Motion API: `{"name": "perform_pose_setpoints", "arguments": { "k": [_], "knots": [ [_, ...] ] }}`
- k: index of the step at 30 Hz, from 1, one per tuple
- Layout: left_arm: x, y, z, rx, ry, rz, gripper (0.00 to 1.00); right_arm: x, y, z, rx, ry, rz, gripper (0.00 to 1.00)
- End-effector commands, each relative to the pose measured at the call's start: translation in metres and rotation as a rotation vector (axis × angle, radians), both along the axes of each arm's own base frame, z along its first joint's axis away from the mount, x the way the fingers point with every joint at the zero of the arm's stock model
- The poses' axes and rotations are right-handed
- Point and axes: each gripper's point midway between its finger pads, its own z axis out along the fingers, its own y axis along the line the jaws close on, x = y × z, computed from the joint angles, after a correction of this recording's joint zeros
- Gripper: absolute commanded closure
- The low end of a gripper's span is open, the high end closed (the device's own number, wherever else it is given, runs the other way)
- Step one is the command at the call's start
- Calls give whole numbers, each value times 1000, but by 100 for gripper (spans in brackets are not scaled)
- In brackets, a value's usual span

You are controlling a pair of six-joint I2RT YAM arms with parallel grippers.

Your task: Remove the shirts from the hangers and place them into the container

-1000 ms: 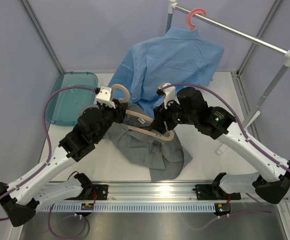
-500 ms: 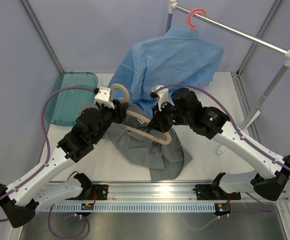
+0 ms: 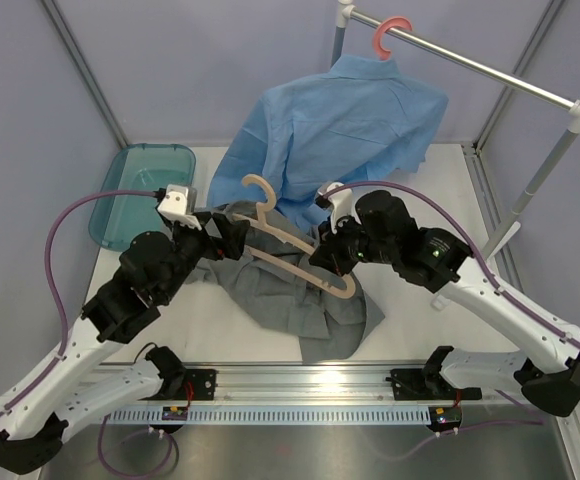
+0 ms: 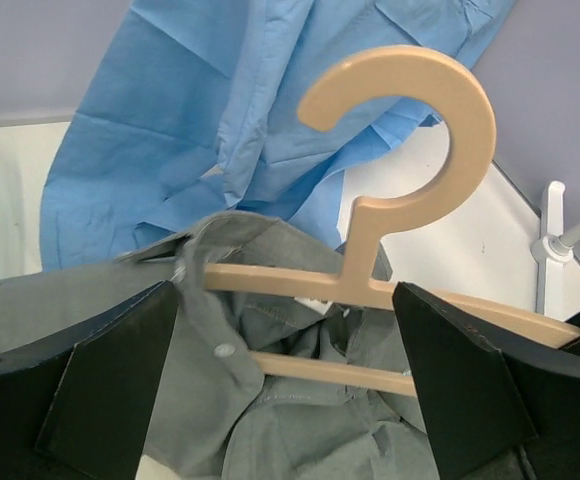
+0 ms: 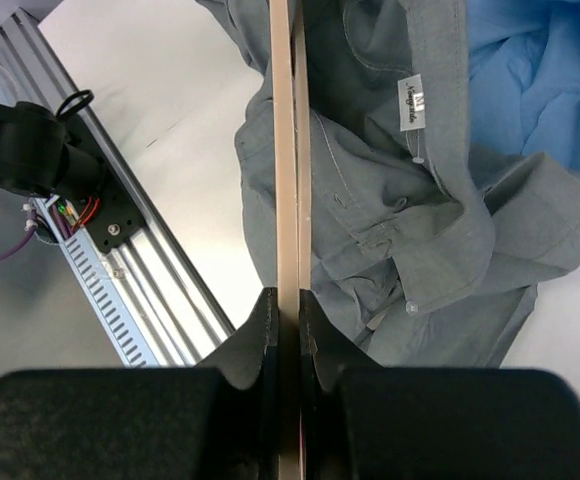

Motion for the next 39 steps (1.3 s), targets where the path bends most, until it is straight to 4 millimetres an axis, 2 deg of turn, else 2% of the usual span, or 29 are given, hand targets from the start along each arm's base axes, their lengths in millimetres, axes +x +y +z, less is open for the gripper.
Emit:
{"name": "perform_pose_setpoints", "arguments": {
  "k": [1, 8, 16, 19, 20, 22, 24, 27, 31, 39],
  "knots": [
    [-3, 16, 9, -29, 7, 67, 7, 2, -2, 17, 56, -50, -29, 100],
    [14, 22, -16, 16, 64, 175, 22, -8, -11, 21, 73, -43, -27, 100],
    [39, 10, -33, 53, 134, 251, 35, -16, -21, 20, 91, -46, -35, 100],
    [46, 10, -36, 58, 143, 286, 49, -20, -26, 21, 100, -51, -39, 100],
    [47, 10, -39, 62, 150, 296, 61, -20, -28, 18, 96, -52, -45, 100],
    [49, 16, -40, 66, 149, 329, 72, -20, -34, 18, 93, -62, -67, 100],
    [50, 22, -42, 66, 150, 350, 83, -23, -42, 20, 93, -73, -83, 100],
    [52, 31, -45, 66, 153, 382, 92, -27, -58, 19, 77, -81, -122, 100],
    [54, 35, -54, 72, 167, 398, 99, -29, -87, 22, 48, -96, -222, 100],
    [56, 23, -72, 63, 223, 365, 100, -52, -159, 57, 16, -139, -387, 100]
  ]
}}
